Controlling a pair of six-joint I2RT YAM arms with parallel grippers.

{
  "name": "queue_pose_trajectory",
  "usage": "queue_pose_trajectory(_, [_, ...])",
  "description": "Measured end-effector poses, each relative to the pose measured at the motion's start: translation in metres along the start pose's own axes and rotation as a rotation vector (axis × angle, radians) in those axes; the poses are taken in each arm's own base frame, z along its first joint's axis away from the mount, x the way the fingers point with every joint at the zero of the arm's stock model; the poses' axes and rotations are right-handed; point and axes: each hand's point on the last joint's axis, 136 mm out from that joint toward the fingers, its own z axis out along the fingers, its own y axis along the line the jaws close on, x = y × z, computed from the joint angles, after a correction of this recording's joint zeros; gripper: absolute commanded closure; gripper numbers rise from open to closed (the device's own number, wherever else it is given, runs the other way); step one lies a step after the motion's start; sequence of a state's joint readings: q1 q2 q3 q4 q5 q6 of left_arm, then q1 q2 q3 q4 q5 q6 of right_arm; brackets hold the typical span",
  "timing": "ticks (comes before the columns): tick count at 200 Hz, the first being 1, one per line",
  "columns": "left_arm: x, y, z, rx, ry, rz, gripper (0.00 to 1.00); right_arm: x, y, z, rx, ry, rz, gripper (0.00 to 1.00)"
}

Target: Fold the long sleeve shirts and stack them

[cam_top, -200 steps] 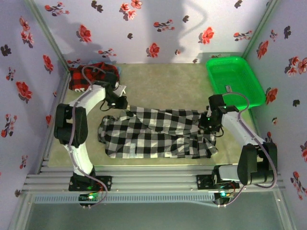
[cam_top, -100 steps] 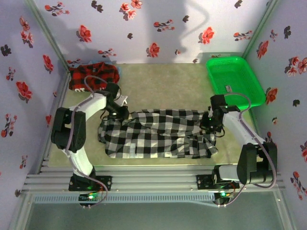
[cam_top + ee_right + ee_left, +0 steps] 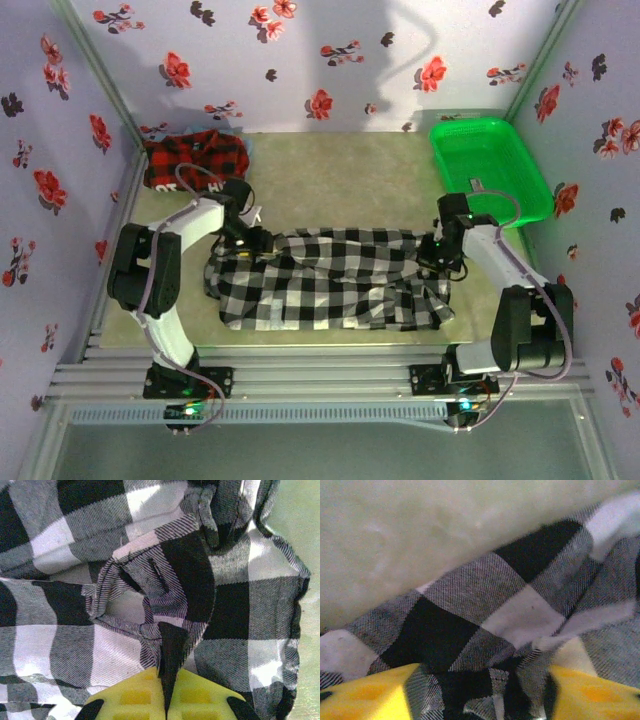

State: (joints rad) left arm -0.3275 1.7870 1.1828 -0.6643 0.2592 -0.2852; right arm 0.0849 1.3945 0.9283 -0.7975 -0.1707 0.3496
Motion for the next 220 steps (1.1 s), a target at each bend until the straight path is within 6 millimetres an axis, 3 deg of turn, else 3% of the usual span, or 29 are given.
queue_pose_trajectory(27, [-0.020,-0.016,-0.027,0.033,-0.114,-0.064,0.26,-0.006,0.002,-0.003,-0.005,-0.015,-0.016,0.91])
queue_pose_trajectory(55, [-0.046,-0.062,-0.062,0.138,-0.246,-0.089,0.31,-0.016,0.005,-0.007,-0.005,-0.039,-0.049,0.91])
queue_pose_trajectory(72, [-0.047,-0.088,-0.067,0.202,-0.267,-0.107,0.40,-0.024,0.008,-0.013,-0.006,-0.065,-0.076,0.90])
queue_pose_trajectory(93, [-0.042,-0.103,-0.061,0.232,-0.254,-0.144,0.47,-0.034,0.011,-0.020,-0.002,-0.095,-0.112,0.90])
queue_pose_trajectory(156, [-0.038,-0.078,-0.034,0.134,-0.244,-0.297,0.48,-0.050,0.014,-0.040,0.012,-0.173,-0.221,0.86])
queue_pose_trajectory(174, [-0.041,-0.072,-0.035,0.118,-0.266,-0.331,0.47,-0.051,0.028,-0.065,-0.053,-0.244,-0.260,0.85])
queue_pose_trajectory(196, [-0.046,-0.065,-0.037,0.105,-0.287,-0.364,0.47,-0.052,0.055,-0.111,-0.187,-0.368,-0.309,0.86])
queue_pose_trajectory(220, [-0.050,-0.061,-0.037,0.095,-0.304,-0.391,0.47,-0.040,0.088,-0.156,-0.358,-0.472,-0.376,0.88])
